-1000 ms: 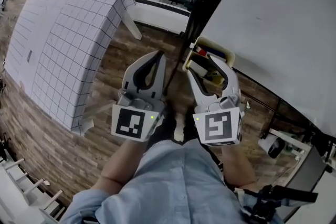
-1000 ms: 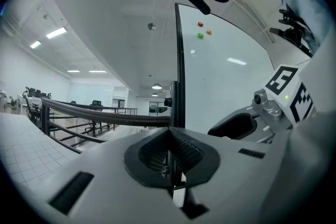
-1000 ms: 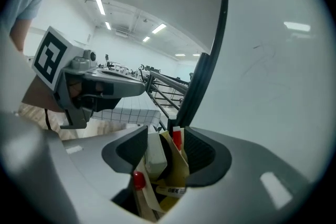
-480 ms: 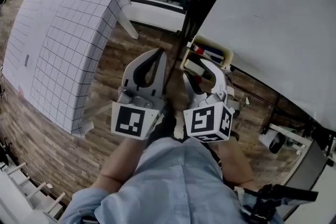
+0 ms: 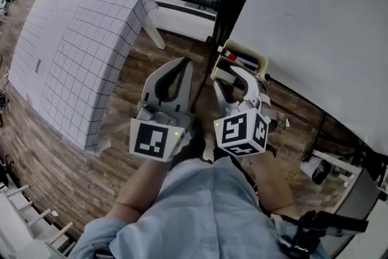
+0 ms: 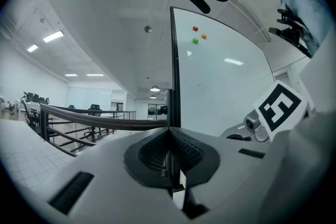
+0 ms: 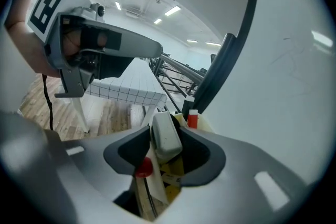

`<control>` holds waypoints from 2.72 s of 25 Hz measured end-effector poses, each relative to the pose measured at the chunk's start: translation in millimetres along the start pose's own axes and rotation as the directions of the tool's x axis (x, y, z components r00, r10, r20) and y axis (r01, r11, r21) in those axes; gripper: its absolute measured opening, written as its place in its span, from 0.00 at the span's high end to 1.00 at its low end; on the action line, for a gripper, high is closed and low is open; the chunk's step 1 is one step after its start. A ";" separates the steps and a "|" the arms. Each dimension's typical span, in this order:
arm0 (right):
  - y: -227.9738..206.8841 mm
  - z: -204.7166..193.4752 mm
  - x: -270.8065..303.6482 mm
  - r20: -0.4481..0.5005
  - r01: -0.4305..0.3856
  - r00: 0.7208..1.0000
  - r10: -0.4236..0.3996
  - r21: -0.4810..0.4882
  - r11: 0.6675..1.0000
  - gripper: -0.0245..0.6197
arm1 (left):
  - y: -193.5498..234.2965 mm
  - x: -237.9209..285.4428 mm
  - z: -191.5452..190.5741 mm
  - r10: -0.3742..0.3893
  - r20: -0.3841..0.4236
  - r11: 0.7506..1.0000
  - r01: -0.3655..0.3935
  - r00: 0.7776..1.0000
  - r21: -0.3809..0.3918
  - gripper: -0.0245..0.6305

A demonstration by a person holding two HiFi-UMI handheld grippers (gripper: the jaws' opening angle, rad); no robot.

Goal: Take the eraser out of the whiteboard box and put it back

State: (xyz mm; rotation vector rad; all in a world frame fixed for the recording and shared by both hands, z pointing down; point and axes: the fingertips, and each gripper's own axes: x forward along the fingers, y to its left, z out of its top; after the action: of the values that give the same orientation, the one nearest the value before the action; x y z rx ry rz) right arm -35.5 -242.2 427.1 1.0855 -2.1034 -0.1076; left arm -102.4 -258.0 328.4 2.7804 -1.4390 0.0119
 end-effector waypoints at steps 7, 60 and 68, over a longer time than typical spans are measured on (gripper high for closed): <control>-9.7 1.1 -13.6 0.040 -0.036 0.999 0.033 0.068 0.997 0.73 | -6.4 -15.7 13.4 0.036 0.021 0.999 -0.037 0.999 0.026 0.96; -62.9 76.3 -131.4 0.390 -0.024 0.920 -0.042 0.164 0.986 0.75 | -54.1 -30.4 69.1 0.027 0.125 0.992 -0.042 0.992 0.120 0.96; -63.7 74.5 -128.5 0.389 -0.023 0.920 -0.042 0.161 0.987 0.75 | -50.6 -30.2 68.9 0.031 0.150 0.995 -0.045 0.988 0.091 0.96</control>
State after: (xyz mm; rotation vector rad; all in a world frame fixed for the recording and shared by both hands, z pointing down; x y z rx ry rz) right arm 3.9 -207.7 274.2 1.2527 -2.5008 -0.1721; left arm -78.5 -205.1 258.8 2.8838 -1.5633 -0.1329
